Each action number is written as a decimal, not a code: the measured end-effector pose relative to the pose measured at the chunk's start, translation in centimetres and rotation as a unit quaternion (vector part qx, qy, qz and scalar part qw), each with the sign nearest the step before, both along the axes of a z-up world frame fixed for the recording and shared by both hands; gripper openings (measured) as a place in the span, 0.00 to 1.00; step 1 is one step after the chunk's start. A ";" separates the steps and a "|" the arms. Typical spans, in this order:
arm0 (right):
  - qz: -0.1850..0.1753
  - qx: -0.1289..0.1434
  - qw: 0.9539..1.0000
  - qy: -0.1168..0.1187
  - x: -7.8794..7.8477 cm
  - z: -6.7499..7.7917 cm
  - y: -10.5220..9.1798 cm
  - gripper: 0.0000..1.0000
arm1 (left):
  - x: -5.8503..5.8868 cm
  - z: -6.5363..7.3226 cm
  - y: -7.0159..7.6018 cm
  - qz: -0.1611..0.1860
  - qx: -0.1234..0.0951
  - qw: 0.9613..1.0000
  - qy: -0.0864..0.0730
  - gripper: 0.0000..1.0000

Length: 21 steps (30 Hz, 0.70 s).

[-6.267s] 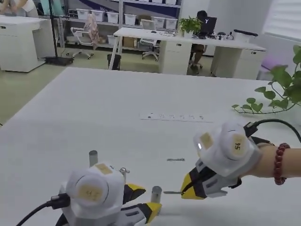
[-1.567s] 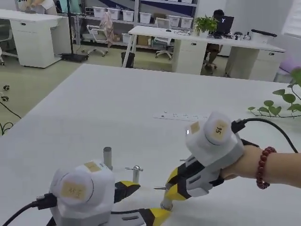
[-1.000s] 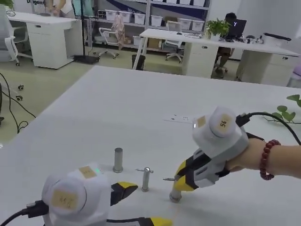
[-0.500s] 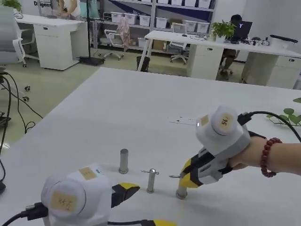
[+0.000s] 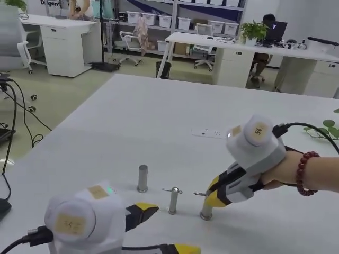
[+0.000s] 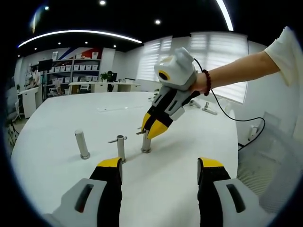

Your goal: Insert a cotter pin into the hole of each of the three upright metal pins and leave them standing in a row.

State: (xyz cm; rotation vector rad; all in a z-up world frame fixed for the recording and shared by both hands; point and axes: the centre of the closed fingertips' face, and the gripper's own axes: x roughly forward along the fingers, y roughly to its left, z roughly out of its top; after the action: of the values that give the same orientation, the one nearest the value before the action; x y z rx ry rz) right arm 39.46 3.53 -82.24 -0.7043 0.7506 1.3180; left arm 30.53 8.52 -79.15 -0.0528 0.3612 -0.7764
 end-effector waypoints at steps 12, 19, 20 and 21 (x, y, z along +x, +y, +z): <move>-0.018 0.021 1.000 0.015 -0.5 -0.1 0.2 0.21 | -0.1 0.2 0.2 0.003 0.001 1.000 -0.001 0.65; -0.051 0.083 0.995 0.031 -0.5 2.2 2.5 0.30 | -0.3 0.6 0.9 0.013 -0.002 1.000 -0.003 0.69; -0.058 0.093 0.993 0.034 -0.4 2.5 2.9 0.31 | -0.4 0.5 1.0 0.013 -0.001 1.000 -0.001 0.69; -0.060 0.100 0.993 0.036 -0.4 2.9 3.4 0.32 | -0.5 0.4 1.1 0.014 0.001 1.000 0.001 0.70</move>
State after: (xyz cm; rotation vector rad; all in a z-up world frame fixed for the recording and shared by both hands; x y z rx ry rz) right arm 39.10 6.90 -79.38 -0.4473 0.6966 1.2931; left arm 30.03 9.63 -78.76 -0.0557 0.3625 -0.7490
